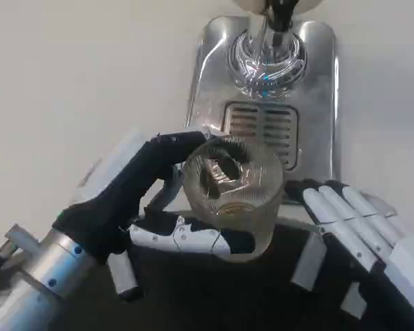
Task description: Grasp the cup under the faucet to collect the drink, then remove the cup.
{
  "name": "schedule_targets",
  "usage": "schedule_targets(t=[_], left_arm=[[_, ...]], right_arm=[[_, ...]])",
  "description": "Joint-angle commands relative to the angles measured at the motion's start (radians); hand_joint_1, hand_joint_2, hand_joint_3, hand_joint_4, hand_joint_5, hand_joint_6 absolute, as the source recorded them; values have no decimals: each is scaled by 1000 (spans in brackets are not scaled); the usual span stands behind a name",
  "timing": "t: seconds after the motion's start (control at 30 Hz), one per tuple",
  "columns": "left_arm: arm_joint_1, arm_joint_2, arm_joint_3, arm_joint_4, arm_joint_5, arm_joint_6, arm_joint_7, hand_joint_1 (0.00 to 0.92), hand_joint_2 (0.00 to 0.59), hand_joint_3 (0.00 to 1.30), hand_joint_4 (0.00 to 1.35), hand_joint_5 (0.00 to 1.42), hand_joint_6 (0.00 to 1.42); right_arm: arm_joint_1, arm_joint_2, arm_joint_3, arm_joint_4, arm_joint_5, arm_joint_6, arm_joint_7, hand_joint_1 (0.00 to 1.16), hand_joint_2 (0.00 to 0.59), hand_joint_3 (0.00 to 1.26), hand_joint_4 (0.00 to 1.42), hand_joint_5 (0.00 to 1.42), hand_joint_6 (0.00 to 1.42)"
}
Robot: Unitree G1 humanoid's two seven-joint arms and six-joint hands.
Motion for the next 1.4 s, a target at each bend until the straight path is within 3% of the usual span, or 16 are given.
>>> schedule_targets(t=[0.03, 0.47, 0.53, 0.63, 0.87, 1.4], left_arm=[[17, -11, 10, -30, -8, 13, 9, 779, 69, 1035, 1281, 1364, 1424], [24, -28, 14, -49, -4, 42, 12, 779, 70, 1035, 1281, 1351, 1424], [9, -53, 16, -30, -4, 69, 34, 779, 71, 1035, 1281, 1351, 1424], [-46, -100, 16, 40, 30, 90, 95, 776, 73, 1035, 1281, 1351, 1424], [-203, -145, -6, 240, 118, 62, 204, 774, 74, 1043, 1281, 1363, 1424], [-490, -155, -71, 713, 169, -127, 275, 779, 71, 1054, 1281, 1364, 1424]], right_arm=[[3, 7, 11, 1, -4, -14, 6, 595, 308, 15, 0, 0, 45], [-25, 9, 32, 20, -14, 3, 12, 603, 312, 16, 0, 0, 55], [-18, 26, 40, 17, -15, 24, 14, 601, 311, 16, 0, 0, 57], [-6, 52, 58, 11, -27, 46, 14, 600, 309, 16, 0, 0, 59], [19, 63, 54, -6, -32, 53, 21, 626, 310, 26, 0, 3, 79], [45, 79, 42, -11, -30, 53, 24, 644, 302, 26, 0, 3, 80]])
